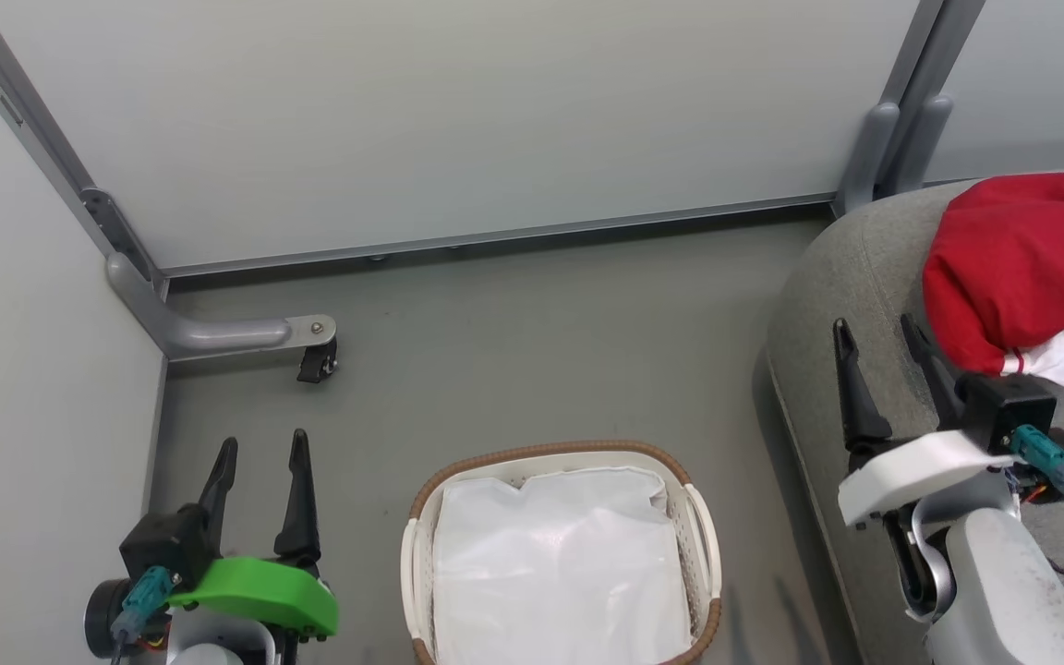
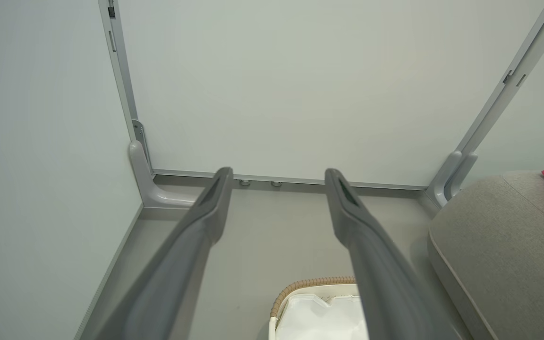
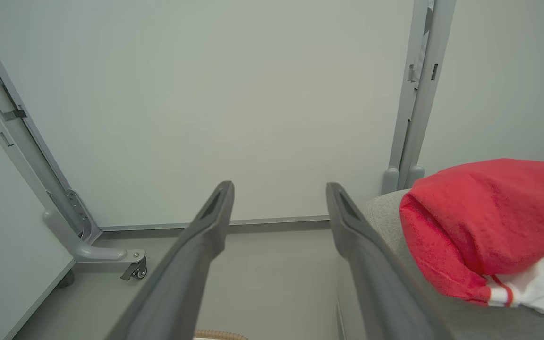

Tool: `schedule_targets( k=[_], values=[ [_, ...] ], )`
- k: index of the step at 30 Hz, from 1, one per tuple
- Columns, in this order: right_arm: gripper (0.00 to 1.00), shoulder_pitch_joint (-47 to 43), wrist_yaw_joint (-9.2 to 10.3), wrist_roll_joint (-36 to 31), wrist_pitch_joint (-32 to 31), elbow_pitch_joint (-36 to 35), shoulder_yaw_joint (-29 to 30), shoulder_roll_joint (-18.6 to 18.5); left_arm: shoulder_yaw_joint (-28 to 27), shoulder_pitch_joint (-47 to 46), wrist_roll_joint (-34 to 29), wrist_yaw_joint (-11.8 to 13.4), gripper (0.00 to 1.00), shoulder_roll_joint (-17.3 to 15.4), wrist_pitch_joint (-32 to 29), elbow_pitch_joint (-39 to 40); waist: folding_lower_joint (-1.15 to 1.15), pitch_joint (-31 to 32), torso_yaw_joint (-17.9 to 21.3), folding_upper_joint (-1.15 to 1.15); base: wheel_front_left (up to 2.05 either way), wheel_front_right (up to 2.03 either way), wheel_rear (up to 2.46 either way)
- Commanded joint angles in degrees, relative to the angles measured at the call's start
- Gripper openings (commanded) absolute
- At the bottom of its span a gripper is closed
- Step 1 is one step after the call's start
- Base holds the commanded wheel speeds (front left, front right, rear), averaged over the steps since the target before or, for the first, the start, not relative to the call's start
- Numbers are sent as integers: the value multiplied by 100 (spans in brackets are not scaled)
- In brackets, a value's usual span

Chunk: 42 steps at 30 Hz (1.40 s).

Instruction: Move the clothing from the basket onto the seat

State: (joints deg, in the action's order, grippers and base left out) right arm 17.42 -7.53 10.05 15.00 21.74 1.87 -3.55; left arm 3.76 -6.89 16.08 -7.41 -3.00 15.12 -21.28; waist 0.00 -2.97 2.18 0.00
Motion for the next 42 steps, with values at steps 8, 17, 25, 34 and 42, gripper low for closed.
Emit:
schedule_targets(
  k=[8, 17, 25, 34, 42],
  values=[
    [100, -572, 8, 158, 28, -16, -197, 55, -36, 417, 79, -6, 100, 8, 4, 79, 0, 183, 94, 0, 0, 0, 0],
    [100, -776, 8, 227, 28, -99, -218, 54, 98, 489, 164, 114, 100, 7, 4, 105, 0, 236, 21, 0, 0, 0, 0],
    [100, -791, 8, 262, 28, -86, -249, 55, 136, 387, 163, 153, 100, 8, 4, 39, 0, 244, 2, 0, 0, 0, 0],
    [100, -783, 8, 281, 28, -60, -259, 56, 146, 374, 143, 183, 100, 7, 4, -9, 0, 247, 19, 0, 0, 0, 0],
    [0, -847, 0, 255, -16, 128, -258, 122, 184, 439, 161, 161, 0, 26, -6, -266, 0, 244, 15, 0, 0, 0, 0]
  ],
)
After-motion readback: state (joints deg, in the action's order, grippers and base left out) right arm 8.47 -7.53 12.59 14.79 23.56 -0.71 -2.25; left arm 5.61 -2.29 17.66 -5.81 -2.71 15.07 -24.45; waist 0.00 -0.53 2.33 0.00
